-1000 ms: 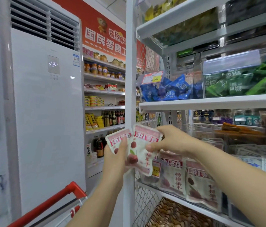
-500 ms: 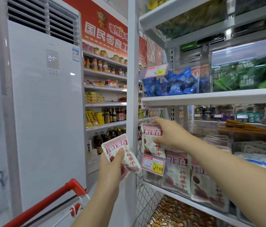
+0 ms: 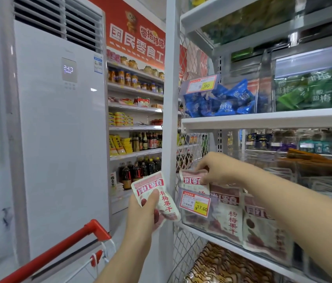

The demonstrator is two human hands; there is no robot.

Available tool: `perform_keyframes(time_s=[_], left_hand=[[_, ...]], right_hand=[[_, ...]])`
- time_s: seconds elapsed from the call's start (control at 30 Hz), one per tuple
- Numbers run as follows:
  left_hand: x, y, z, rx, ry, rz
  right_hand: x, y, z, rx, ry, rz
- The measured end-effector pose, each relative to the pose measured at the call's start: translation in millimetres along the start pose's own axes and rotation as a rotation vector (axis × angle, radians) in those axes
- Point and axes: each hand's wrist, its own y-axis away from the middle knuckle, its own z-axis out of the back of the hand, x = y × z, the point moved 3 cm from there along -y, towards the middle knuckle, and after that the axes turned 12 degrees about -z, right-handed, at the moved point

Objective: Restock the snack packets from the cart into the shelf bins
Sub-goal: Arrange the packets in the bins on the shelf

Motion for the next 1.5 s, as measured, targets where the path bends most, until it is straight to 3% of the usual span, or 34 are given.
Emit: perform_keyframes(time_s=[0.13, 0.37, 0.6, 0.83, 1.23, 1.33, 1.4, 1.47, 1.5], left_hand=[[0.4, -2.2, -0.6, 0.004, -0.017, -0.008], [1.7, -1.5, -6.6, 0.016, -0.004, 0.011], [-2.0, 2.6, -12.7, 0.044, -0.001, 0.010], [-13.9, 5.2, -13.5, 0.176, 0.026, 0.074], [-35.0, 12.6, -23.7, 0.245, -0.159, -0.033], [-41.2, 17.7, -31.0, 0.264, -0.182, -0.054], [-45.2, 19.7, -35.3, 0.288, -0.175, -0.057], [-46.0, 21.9, -42.3, 0.345, -0.168, -0.013], [-46.2, 23.7, -47.3, 0.374, -0.149, 0.029]], right_hand=[[-1.1, -4.0, -3.8, -0.082, -0.032, -0.058], [-12.6, 1.1, -12.2, 0.085, 0.065, -0.070], [-10.2, -0.3, -28.2, 0.010, 0.162, -0.066], [-20.8, 30.2, -3.7, 0.051, -0.056, 0.017], [-26.3, 36.2, -24.8, -0.173, 0.327, -0.096], [-29.6, 41.3, -20.2, -0.189, 0.238, -0.063], [-30.8, 58.6, -11.1, -0.320, 0.169, -0.010], [-19.9, 86.8, -7.6, -0.390, 0.178, 0.166], [-11.5, 101.5, -9.1, -0.340, 0.180, 0.270]])
